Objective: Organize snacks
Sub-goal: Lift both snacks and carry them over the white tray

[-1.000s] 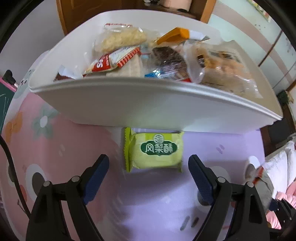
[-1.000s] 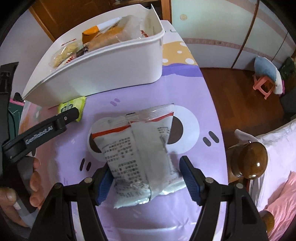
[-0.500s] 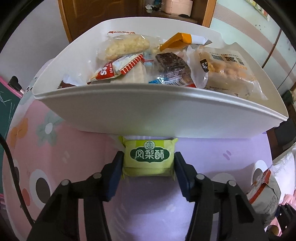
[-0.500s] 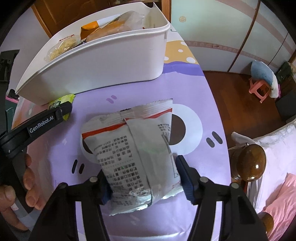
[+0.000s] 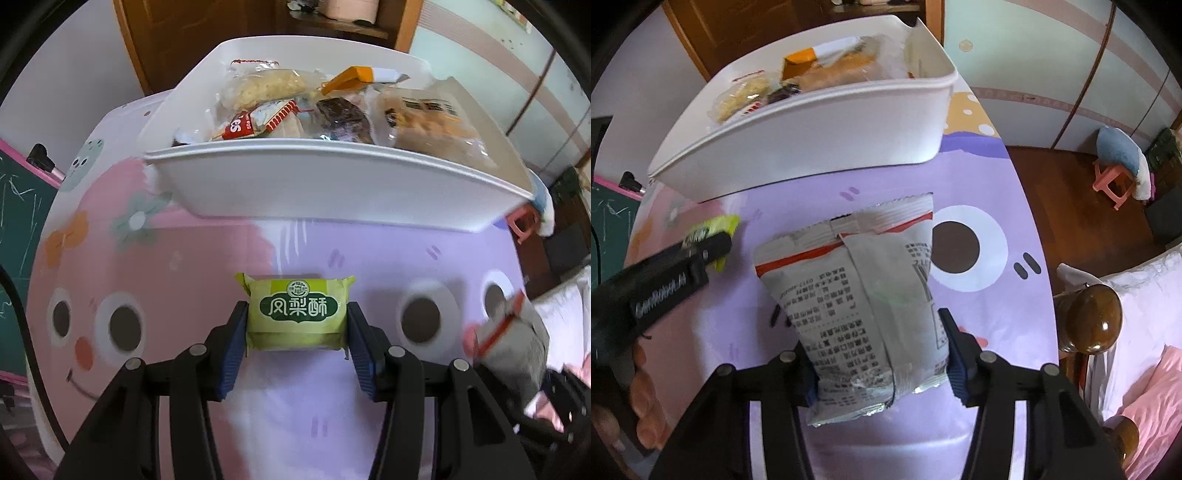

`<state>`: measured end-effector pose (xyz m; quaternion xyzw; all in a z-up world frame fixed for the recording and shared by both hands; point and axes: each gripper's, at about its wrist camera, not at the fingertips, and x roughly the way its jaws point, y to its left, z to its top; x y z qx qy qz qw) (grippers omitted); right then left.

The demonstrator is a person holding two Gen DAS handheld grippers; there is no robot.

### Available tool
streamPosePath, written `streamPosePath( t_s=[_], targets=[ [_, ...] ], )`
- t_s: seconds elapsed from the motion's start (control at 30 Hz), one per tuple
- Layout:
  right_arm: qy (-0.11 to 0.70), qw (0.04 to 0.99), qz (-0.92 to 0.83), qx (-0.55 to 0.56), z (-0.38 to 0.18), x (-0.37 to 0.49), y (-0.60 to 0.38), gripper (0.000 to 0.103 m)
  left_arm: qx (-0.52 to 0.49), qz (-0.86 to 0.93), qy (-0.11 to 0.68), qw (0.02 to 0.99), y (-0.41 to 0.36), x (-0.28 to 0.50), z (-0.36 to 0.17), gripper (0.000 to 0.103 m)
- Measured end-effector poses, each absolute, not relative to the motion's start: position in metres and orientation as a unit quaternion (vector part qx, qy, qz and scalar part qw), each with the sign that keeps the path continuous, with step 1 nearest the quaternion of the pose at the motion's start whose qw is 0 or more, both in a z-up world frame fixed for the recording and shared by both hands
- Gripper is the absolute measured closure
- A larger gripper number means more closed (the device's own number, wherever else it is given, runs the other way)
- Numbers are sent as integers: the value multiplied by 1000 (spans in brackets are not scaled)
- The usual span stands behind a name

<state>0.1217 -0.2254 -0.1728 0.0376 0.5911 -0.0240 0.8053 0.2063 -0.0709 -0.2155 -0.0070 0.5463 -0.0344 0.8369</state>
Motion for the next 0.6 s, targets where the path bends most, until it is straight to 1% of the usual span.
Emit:
streamPosePath(
  t_s=[0.17, 0.27, 0.6],
  targets=[
    [579, 814, -12, 46, -141, 110, -217, 50, 9, -48, 538, 841, -60, 179, -179, 53],
    [568, 822, -1, 46, -121, 107, -209, 50, 10, -57, 527, 848, -53, 170, -148, 53],
    [494, 868, 37, 35, -33, 125, -184, 50, 20, -57, 463, 884, -44, 166, -56, 53]
  ],
)
